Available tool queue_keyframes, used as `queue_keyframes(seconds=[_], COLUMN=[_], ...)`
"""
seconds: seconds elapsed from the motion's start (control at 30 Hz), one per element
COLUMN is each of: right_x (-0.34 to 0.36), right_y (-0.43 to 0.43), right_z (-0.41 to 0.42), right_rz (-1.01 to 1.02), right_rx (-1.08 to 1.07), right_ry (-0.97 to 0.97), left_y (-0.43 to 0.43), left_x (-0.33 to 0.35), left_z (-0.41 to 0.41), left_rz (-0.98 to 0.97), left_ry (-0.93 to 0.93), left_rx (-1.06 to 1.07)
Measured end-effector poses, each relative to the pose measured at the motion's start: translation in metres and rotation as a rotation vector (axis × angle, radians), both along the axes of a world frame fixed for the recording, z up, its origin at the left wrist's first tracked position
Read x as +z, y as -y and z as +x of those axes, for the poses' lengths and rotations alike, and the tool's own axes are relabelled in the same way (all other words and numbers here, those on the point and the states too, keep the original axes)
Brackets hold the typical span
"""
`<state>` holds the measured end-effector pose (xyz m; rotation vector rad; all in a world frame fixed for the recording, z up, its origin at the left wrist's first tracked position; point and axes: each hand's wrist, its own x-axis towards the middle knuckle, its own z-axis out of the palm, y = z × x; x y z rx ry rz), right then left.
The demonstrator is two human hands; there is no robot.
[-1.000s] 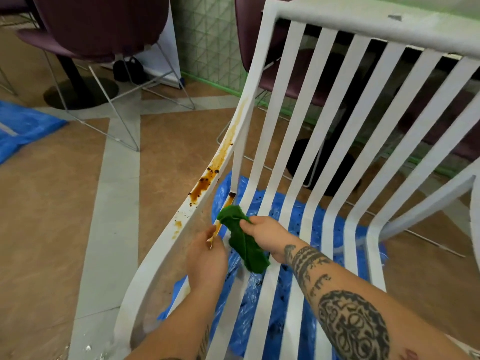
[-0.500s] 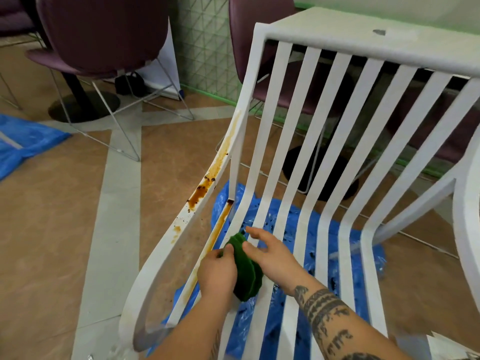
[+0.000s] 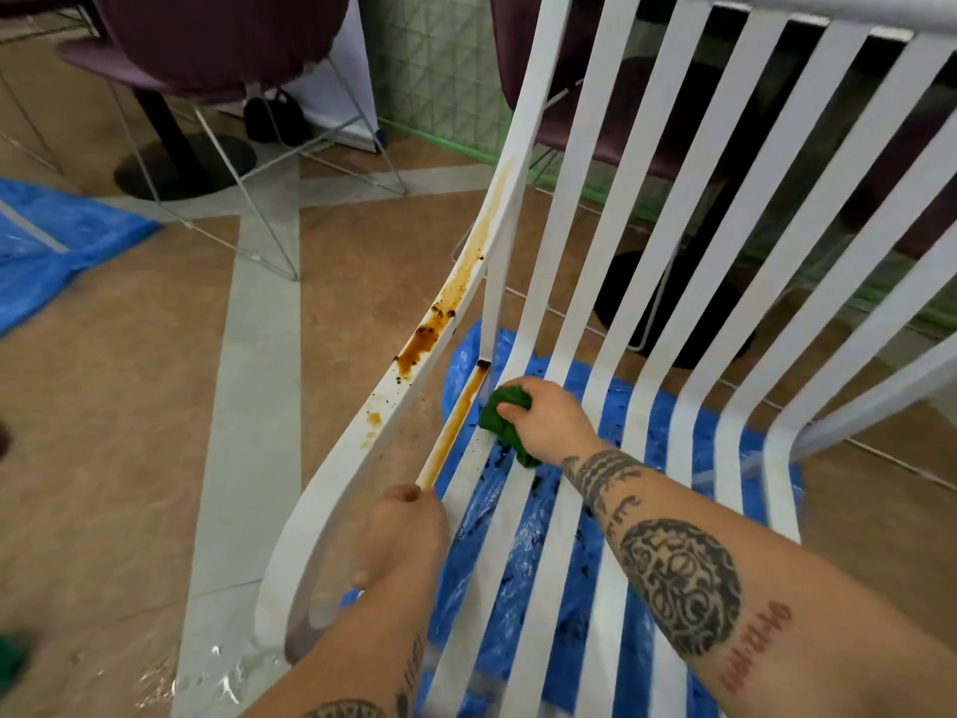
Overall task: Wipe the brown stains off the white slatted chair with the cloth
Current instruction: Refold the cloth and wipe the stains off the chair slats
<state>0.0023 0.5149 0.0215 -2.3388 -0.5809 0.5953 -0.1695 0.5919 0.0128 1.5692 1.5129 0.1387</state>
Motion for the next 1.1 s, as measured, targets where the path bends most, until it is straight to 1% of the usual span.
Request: queue_keyframes(seconds=[0.03, 0.1, 0.17, 0.23, 0.33, 0.43, 0.47, 0.57, 0.63, 0.73, 0.83, 0.9, 1.0, 1.1], right_x=[-0.006, -0.016, -0.02, -0.017, -0.009, -0.004, -0.003, -0.006, -0.011, -0.016, -0.021, -0.023, -0.023, -0.028], right_y=[-0.007, -0.016, -0.016, -0.009, 0.002, 0.015, 0.019, 0.022, 0.021, 0.017, 0.01, 0.002, -0.008, -0.01], right_z=[-0.001, -0.006, -0.013, -0.021, -0.04, -0.054, -0.056, -0.069, -0.077, -0.076, -0.055, -0.035, -0.012, -0.012], right_rz=[-0.071, -0.12, -0.133, -0.164, -0.198, -0.255, -0.263, -0.266, -0.248, -0.24, -0.213, -0.227, -0.233, -0.203], right_rx=[0.063, 0.088, 0.106, 0.159, 0.244, 0.285, 0.292, 0.326, 0.295, 0.203, 0.08, 0.03, -0.043, 0.004], right_ry=[0.047, 0.065, 0.069, 0.08, 0.029, -0.082, -0.086, 0.067, 0.142, 0.19, 0.207, 0.229, 0.262, 0.293], left_y=[0.001, 0.002, 0.001, -0.001, -0.003, -0.003, -0.003, -0.003, -0.002, -0.004, -0.008, -0.011, -0.011, -0.011], left_x=[-0.003, -0.003, -0.009, -0.011, -0.015, -0.007, -0.005, -0.002, -0.001, -0.003, -0.005, -0.008, -0.007, -0.006], left_z=[0.0, 0.004, 0.006, 0.007, 0.01, 0.011, 0.012, 0.01, 0.01, 0.008, 0.01, 0.013, 0.016, 0.021], left_rz=[-0.025, -0.024, -0.059, -0.097, -0.13, -0.155, -0.169, -0.169, -0.162, -0.134, -0.135, -0.149, -0.113, -0.134], left_ry=[-0.047, -0.096, -0.104, -0.062, -0.081, -0.07, -0.064, -0.082, -0.086, -0.091, -0.079, -0.053, -0.011, 0.031], left_rx=[-0.045, -0.092, -0.091, -0.045, 0.077, 0.109, 0.113, 0.116, 0.096, 0.06, 0.069, 0.113, 0.135, 0.213])
